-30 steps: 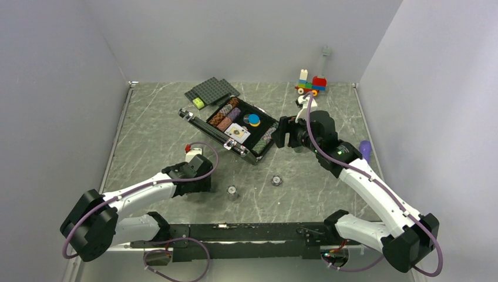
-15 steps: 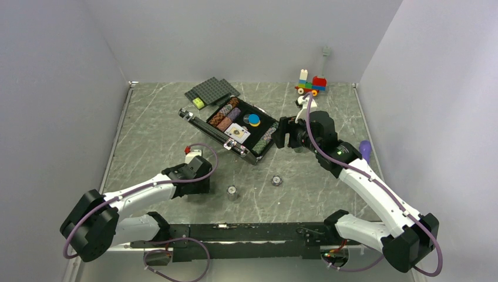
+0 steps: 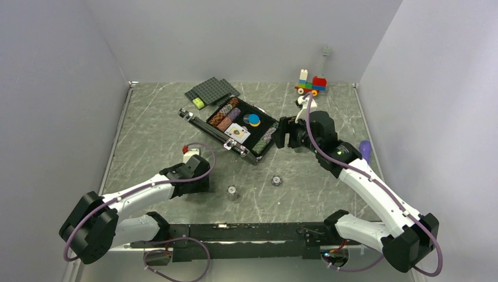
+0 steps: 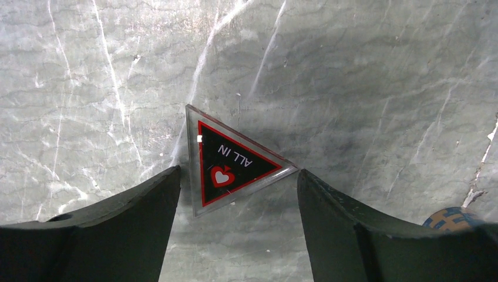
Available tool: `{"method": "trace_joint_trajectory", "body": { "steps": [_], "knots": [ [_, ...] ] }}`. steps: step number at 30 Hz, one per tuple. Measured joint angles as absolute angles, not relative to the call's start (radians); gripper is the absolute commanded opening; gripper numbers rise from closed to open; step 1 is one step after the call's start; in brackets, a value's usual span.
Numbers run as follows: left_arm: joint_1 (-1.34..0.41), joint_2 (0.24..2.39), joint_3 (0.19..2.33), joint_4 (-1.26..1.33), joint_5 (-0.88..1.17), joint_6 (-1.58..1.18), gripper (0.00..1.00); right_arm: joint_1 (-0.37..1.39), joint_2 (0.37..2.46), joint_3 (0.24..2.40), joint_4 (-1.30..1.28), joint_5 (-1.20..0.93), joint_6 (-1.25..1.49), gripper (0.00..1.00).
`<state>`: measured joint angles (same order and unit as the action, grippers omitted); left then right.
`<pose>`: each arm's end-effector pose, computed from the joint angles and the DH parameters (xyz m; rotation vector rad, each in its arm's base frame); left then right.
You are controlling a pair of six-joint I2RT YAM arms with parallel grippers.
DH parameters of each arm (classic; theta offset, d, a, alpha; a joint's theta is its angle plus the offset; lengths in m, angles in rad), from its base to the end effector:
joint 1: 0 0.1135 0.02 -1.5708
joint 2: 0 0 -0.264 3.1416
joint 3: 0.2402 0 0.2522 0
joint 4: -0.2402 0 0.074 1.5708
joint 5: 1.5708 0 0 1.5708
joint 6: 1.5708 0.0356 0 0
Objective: Pack up texas hold em set
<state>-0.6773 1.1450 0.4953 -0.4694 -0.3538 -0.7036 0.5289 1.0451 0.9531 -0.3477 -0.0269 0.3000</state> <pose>0.1552 -0.1089 0.1569 -0.1395 2.5718 -0.0219 0.2034 0.1200 0.3324 -0.2520 2.0389 0.5503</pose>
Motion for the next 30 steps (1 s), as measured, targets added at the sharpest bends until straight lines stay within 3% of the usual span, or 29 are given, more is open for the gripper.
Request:
{"method": "trace_joint_trajectory", "body": {
  "steps": [21,30],
  "knots": [
    [-0.673,1.191,0.513,-0.433,-0.369,-0.700,0.74,0.529,1.045,0.944,-0.346,-0.027,0.300,0.78],
    [-0.670,1.194,0.513,-0.428,-0.372,-0.700,0.61,0.529,1.046,0.941,-0.345,-0.027,0.300,0.78]
  ]
}}
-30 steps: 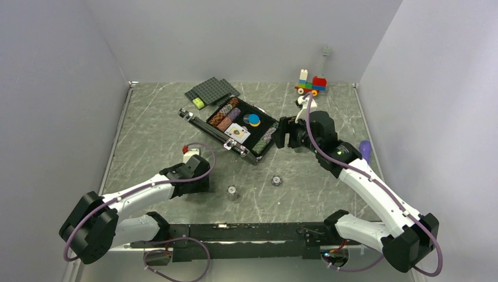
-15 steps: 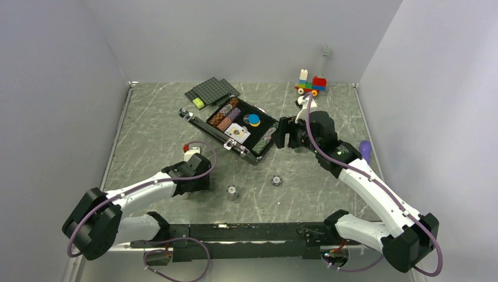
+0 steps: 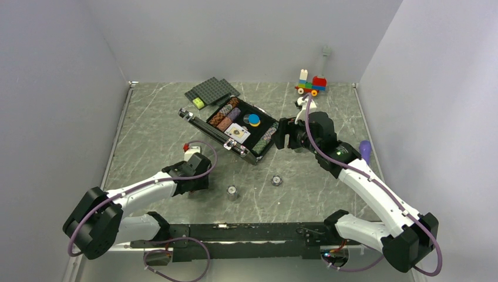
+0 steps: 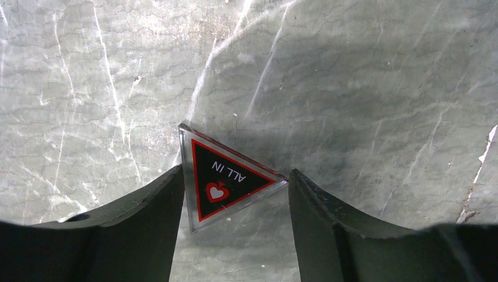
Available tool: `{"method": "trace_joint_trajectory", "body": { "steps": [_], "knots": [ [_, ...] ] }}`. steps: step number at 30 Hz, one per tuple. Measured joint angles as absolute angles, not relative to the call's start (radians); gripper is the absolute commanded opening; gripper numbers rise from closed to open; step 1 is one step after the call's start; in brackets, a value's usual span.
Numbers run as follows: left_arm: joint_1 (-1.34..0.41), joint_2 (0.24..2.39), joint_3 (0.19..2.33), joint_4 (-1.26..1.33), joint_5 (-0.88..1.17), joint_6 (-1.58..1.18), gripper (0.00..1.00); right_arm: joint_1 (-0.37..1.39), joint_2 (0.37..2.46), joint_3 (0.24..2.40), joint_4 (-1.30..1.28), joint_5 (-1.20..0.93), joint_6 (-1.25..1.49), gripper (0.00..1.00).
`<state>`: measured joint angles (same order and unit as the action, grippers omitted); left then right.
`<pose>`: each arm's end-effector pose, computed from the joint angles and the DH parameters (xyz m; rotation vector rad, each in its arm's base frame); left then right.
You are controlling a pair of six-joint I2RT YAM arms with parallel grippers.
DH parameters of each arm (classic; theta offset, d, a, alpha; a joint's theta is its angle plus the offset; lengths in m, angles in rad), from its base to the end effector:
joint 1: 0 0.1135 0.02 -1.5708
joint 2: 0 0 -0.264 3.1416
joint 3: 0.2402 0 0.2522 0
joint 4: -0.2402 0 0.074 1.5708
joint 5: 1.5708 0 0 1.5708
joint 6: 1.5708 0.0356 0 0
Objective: Pack up texas hold em set
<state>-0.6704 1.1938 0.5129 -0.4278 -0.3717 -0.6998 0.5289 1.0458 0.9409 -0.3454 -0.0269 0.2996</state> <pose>0.1637 -0.1133 0.1554 -0.1505 2.5527 -0.0083 0.2035 0.1200 0.3283 -0.2535 2.0493 0.5468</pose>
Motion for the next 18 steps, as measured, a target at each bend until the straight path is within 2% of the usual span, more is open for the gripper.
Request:
{"method": "trace_joint_trajectory", "body": {
  "steps": [7,18],
  "knots": [
    [-0.668,1.177,0.510,-0.427,-0.356,-0.691,0.51,0.529,1.045,0.941,-0.346,-0.027,0.300,0.78],
    [-0.668,0.992,0.511,-0.419,-0.260,-0.529,0.48,0.529,0.961,0.931,-0.380,-0.063,0.320,0.78]
  ]
}}
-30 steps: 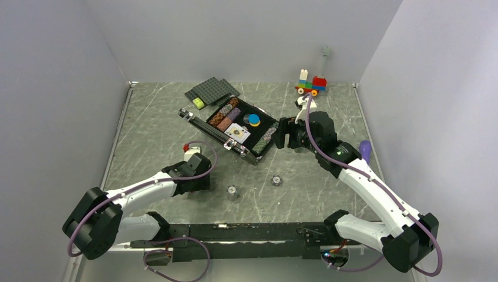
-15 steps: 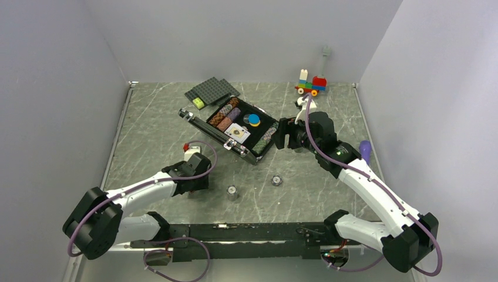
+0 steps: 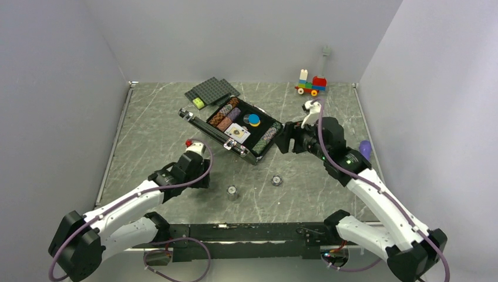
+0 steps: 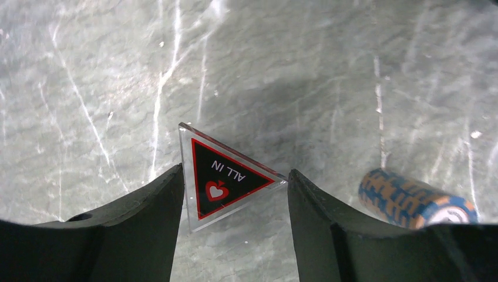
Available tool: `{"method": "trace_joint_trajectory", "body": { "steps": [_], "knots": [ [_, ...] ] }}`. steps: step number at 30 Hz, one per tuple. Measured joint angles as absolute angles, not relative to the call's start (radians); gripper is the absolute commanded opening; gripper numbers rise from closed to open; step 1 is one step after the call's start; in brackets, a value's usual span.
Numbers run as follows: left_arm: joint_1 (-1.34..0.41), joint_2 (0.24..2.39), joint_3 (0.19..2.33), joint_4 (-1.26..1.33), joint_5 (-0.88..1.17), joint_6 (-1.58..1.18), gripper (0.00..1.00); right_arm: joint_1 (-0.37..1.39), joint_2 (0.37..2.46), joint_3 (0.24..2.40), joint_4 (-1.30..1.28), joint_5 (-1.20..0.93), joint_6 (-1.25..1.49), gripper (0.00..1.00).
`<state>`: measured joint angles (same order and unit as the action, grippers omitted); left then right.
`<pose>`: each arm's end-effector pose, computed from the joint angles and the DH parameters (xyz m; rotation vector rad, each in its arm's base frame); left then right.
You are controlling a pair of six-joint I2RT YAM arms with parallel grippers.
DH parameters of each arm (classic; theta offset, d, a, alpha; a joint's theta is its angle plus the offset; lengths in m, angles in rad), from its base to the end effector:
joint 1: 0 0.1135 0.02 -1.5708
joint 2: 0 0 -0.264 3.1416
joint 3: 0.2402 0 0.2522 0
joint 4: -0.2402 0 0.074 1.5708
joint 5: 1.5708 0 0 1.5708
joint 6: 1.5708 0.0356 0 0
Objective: Pack up texas hold em set
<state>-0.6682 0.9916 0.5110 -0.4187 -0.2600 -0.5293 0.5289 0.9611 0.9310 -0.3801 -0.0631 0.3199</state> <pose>0.1532 -0.1092 0.1895 0.0582 2.4400 -0.2162 0.1853 0.1109 0.3389 -0.2537 2.0162 0.6069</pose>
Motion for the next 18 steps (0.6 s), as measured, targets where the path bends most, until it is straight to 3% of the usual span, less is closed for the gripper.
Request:
{"method": "trace_joint_trajectory", "body": {
  "steps": [10,18],
  "knots": [
    [-0.776,0.887,0.569,-0.400,-0.151,-0.360,0.47,0.527,0.777,0.739,-0.360,-0.282,0.525,0.77],
    [-0.929,0.885,0.659,-0.422,-0.156,-0.295,0.47,0.527,0.765,0.562,-0.223,-0.437,0.725,0.76]
  ]
}}
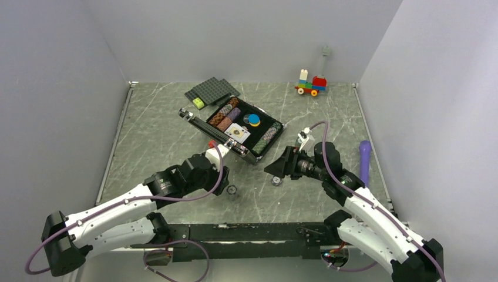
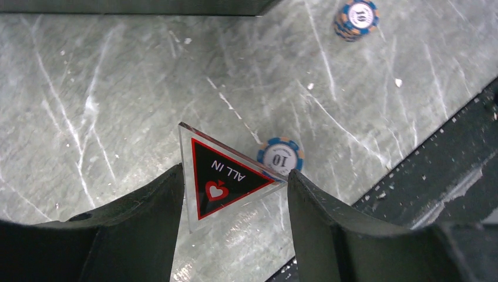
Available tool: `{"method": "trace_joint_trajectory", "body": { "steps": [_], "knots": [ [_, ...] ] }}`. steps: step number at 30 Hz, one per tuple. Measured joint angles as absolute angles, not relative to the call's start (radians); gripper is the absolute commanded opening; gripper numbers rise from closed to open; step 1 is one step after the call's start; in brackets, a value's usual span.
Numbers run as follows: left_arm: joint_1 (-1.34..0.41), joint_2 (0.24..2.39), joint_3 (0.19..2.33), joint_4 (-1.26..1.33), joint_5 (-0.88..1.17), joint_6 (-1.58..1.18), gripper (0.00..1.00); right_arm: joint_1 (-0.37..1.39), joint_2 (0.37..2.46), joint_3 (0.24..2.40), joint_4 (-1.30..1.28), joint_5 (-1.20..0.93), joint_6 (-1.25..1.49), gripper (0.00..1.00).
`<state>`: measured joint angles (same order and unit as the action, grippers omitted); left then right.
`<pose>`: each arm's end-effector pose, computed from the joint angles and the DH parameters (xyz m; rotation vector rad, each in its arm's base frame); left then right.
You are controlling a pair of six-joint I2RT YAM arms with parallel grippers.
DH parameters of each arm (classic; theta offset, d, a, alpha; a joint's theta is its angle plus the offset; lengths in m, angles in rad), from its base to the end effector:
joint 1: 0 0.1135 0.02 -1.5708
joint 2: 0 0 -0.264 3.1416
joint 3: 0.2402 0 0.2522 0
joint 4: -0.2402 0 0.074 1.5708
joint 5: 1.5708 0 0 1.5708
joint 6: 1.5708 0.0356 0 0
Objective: Pack up texas hold em set
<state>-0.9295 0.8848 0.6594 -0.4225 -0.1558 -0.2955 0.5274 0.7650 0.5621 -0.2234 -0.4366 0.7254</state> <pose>0.1193 -0.1505 0.2556 0.6197 2.1698 -0.5006 0.1465 0.1028 0.2618 -0.0934 2.1754 1.2013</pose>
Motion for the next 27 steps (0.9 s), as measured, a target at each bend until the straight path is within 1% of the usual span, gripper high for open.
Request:
{"method": "trace_joint_trajectory", "body": {
  "steps": [5,14,27],
  "knots": [
    [-1.018,0.882,0.680,-0.432,-0.154,-0.262,0.47,0.542,0.772,0.490,-0.111,-0.480,0.831,0.73],
    [-1.142,0.883,0.719,-0.427,-0.102,-0.199,0.47,0.638,0.819,0.470,0.020,-0.479,0.922,0.66],
    [-1.223,0.966,0.762,-0.358,-0.064,-0.143,0.47,0.793,0.907,0.468,0.095,-0.434,0.962,0.59]
  ]
}}
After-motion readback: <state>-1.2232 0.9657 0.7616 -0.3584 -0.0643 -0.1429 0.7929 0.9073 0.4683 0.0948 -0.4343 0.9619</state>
